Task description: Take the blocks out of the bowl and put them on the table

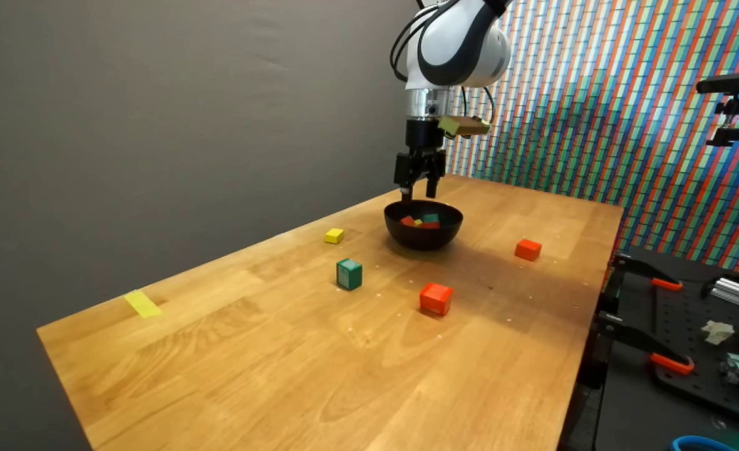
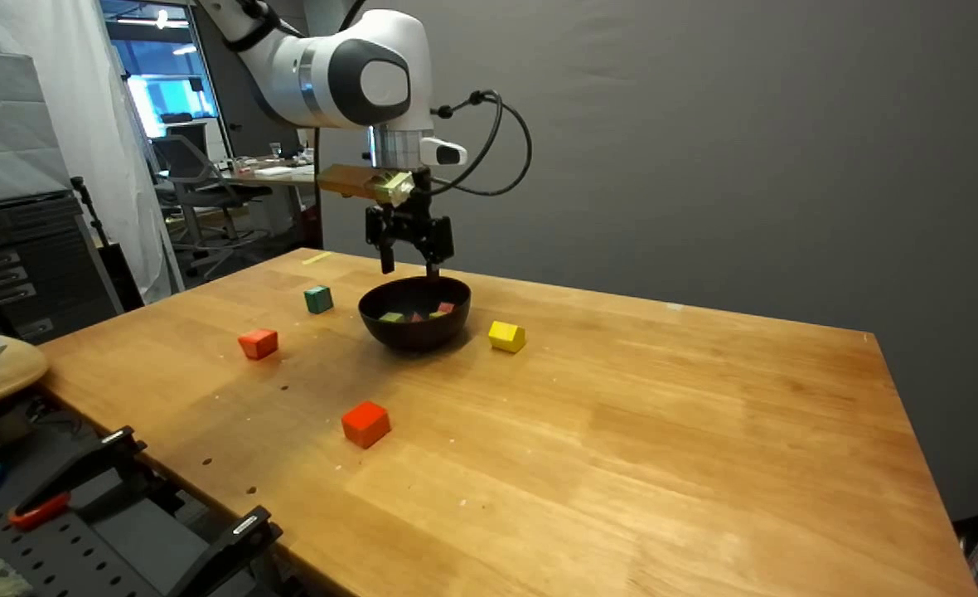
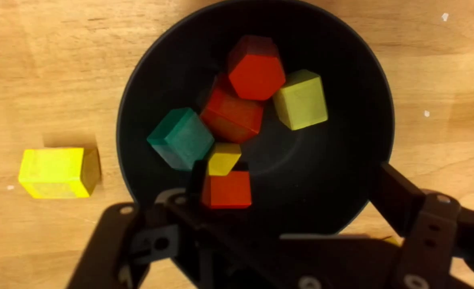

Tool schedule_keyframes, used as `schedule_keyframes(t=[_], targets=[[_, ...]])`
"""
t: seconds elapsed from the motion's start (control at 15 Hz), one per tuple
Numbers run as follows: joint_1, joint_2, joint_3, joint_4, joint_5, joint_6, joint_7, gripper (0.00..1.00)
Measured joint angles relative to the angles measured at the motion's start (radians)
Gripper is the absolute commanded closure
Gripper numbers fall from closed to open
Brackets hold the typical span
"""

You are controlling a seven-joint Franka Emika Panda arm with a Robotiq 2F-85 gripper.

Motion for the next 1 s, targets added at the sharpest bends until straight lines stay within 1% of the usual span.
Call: schedule_keyframes(t=[0.27,0.47,0.53,0.6,0.67,0.73,0.8,0.87,1.0], targets=[[0.000,0.068,-0.002,0.008,-0.002,0.076,0.001,0.00],[0.008,0.118,-0.019,0.029,-0.023,0.126,0.011,0.01],[0.011,0.132,-0.027,0.037,-0.032,0.134,0.016,0.06],[0.012,0.143,-0.034,0.044,-0.042,0.143,0.021,0.07],[0.015,0.153,-0.043,0.051,-0.054,0.152,0.027,0.12],[0.019,0.162,-0.050,0.056,-0.063,0.161,0.033,0.10],[0.022,0.170,-0.057,0.058,-0.074,0.169,0.039,0.14],[0.026,0.176,-0.063,0.061,-0.084,0.177,0.045,0.13],[0.035,0.186,-0.072,0.066,-0.097,0.189,0.055,0.16]])
